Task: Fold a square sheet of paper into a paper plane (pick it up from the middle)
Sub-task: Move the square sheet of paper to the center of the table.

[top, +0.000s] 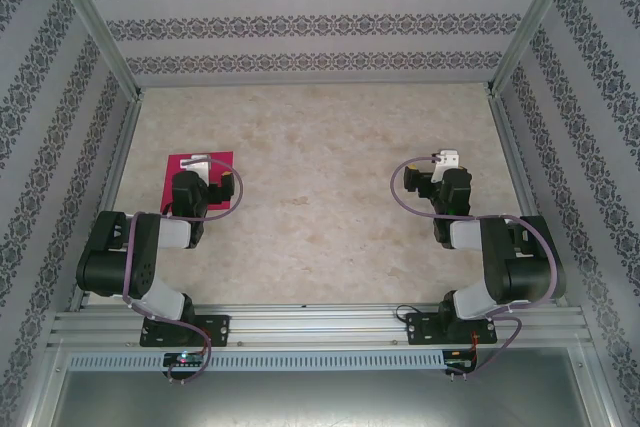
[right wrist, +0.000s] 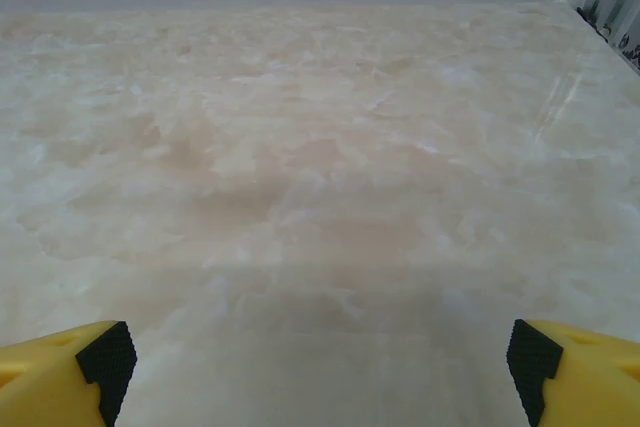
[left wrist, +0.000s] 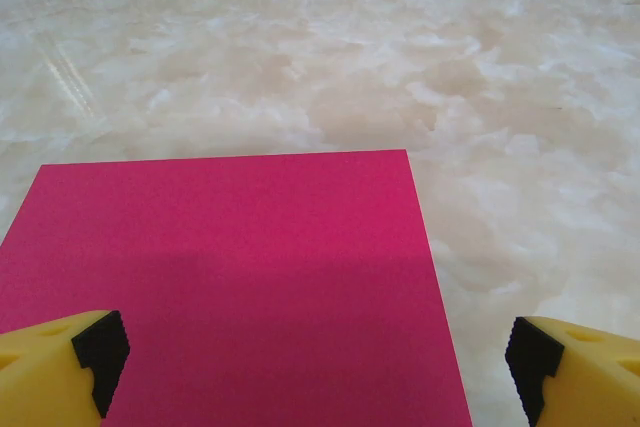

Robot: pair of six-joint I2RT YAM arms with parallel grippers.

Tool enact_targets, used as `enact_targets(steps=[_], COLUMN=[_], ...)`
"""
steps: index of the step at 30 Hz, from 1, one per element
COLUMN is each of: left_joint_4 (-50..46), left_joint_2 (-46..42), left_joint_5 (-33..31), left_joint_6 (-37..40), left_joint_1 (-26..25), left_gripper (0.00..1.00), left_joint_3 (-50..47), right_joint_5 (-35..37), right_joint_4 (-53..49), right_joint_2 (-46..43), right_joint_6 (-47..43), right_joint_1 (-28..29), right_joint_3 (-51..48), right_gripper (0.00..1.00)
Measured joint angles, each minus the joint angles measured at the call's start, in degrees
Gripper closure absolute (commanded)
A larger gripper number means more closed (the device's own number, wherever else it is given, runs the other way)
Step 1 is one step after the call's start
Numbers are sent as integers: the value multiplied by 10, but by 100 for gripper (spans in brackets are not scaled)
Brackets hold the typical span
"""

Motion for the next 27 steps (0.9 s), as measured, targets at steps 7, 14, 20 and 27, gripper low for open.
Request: enact_targets(steps=[7, 14, 20, 27], left_joint_4=[0, 0, 0, 0], left_joint_2=[0, 0, 0, 0], left_joint_5=[0, 0, 0, 0], left_joint_6=[0, 0, 0, 0], left_joint_1=[0, 0, 0, 0], left_gripper=[0, 0, 0, 0], left_joint_3=[0, 0, 0, 0], right_joint_5=[0, 0, 0, 0], right_joint_4=[0, 0, 0, 0], right_joint_2=[0, 0, 0, 0], right_joint_6=[-4, -9, -9, -9], right_joint_1=[0, 0, 0, 0], right_joint_3=[0, 0, 0, 0], right_gripper=[2, 2, 2, 2])
